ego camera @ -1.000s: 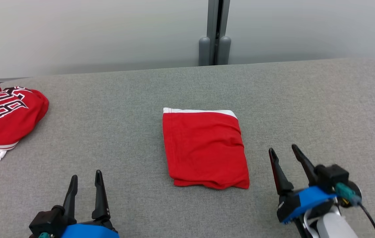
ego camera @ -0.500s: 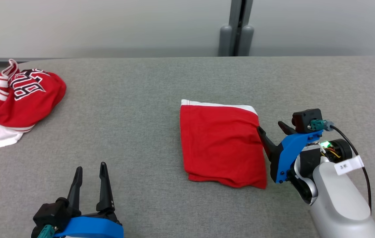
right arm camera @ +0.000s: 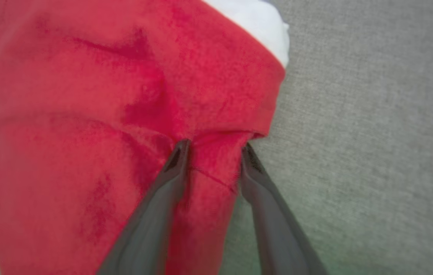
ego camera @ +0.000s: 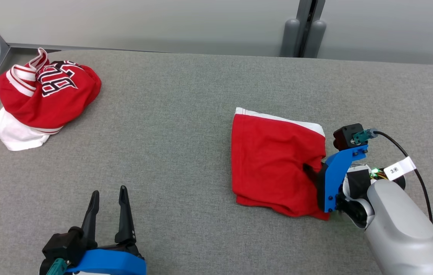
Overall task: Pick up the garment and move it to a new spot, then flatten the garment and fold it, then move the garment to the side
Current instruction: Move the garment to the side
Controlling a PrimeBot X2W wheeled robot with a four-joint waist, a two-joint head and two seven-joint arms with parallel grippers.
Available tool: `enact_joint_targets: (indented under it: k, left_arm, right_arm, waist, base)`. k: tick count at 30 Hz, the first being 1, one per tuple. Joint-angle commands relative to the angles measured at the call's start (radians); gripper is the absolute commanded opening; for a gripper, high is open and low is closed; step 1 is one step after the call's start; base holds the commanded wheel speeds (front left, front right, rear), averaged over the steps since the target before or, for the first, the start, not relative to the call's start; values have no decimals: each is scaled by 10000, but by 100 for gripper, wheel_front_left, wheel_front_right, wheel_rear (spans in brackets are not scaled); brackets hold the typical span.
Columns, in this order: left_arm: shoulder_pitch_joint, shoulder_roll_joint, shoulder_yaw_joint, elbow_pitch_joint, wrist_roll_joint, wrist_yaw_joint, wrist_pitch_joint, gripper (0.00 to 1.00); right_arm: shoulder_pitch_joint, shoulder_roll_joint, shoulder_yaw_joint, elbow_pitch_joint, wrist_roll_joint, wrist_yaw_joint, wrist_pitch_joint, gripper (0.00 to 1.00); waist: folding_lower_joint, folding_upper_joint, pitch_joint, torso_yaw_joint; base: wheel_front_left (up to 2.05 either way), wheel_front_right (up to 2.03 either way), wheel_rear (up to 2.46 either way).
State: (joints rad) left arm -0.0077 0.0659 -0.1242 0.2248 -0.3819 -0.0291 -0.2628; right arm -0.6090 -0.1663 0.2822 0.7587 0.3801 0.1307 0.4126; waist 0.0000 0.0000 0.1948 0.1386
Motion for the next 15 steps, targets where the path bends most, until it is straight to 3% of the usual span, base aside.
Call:
enact_joint_targets:
  k: [1, 8, 15]
  left_arm:
    - [-156, 1, -1, 12, 96, -50, -29, 100]
    - [-298, 38, -114, -71, 340, -135, -27, 100]
    - [-547, 222, -272, -404, 557, -156, 25, 100]
  right_arm:
    - [-71, -45, 67, 88, 177, 1, -2, 0]
    - [-429, -288, 357, 186, 596, -1, -852, 0]
    - [-801, -637, 512, 224, 572, -4, -1738, 0]
  waist:
    - [0, 0, 13, -9]
    - [0, 0, 190, -499]
    - [0, 0, 688, -1998]
  base:
    - [0, 0, 0]
    - [0, 0, 0]
    - [0, 0, 0]
